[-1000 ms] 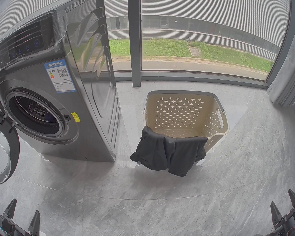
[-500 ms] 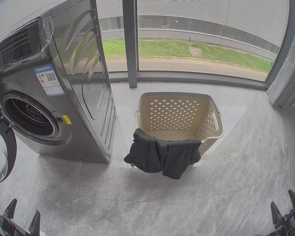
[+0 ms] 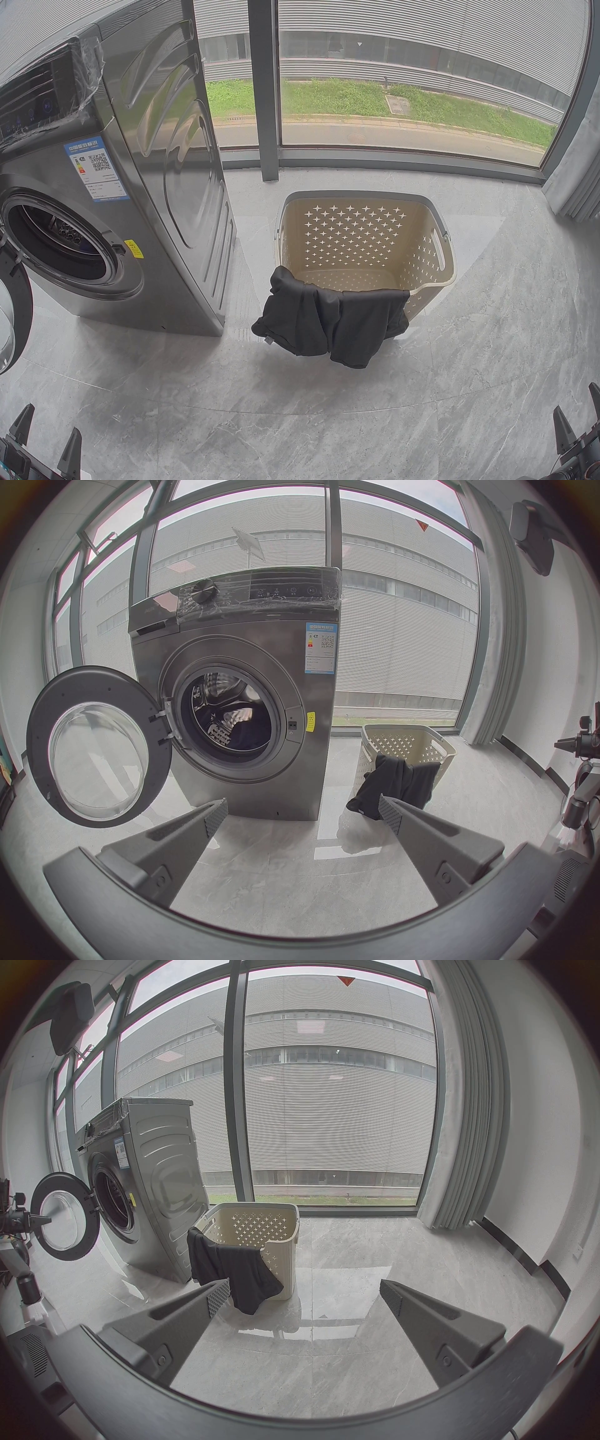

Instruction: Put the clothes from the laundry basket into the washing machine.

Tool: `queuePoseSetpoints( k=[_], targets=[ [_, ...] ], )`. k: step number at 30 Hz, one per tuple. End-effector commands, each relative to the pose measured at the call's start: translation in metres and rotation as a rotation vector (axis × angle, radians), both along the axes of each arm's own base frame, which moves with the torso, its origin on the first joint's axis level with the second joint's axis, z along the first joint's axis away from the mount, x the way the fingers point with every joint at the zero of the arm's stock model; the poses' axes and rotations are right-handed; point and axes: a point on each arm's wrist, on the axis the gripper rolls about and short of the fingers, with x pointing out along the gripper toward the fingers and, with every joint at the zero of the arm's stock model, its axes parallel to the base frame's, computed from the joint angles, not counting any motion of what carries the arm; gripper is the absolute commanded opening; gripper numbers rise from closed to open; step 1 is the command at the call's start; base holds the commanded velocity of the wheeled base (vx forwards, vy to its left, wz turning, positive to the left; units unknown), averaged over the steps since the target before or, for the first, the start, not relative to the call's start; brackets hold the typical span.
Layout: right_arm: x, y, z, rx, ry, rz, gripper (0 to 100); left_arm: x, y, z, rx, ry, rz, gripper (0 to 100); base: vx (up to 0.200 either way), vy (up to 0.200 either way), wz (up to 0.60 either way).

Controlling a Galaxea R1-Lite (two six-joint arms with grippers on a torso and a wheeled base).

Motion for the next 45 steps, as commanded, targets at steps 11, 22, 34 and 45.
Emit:
queuePoseSetpoints(
  k=[11,22,34,45],
  targets=[
    [-0.01,0.0,0.04,-0.006,-0.141,0.021,100,0.0,0.0,-0.004,0.003,0.001,0.0,100,0.036,0.0,0.0],
    [0.097,0.007,0.063,0.029,0.467,0.206,100,0.0,0.0,-0.004,0.004,0.001,0.0,100,0.0,0.0,0.0],
    [0.162,0.07,0.034,0.101,0.666,0.356,100,0.0,0.0,-0.004,0.003,0.001,0.0,100,0.0,0.0,0.0],
    [0.21,0.112,0.011,0.11,0.685,0.366,100,0.0,0.0,-0.004,-0.002,0.002,0.0,100,0.0,0.0,0.0]
  ],
)
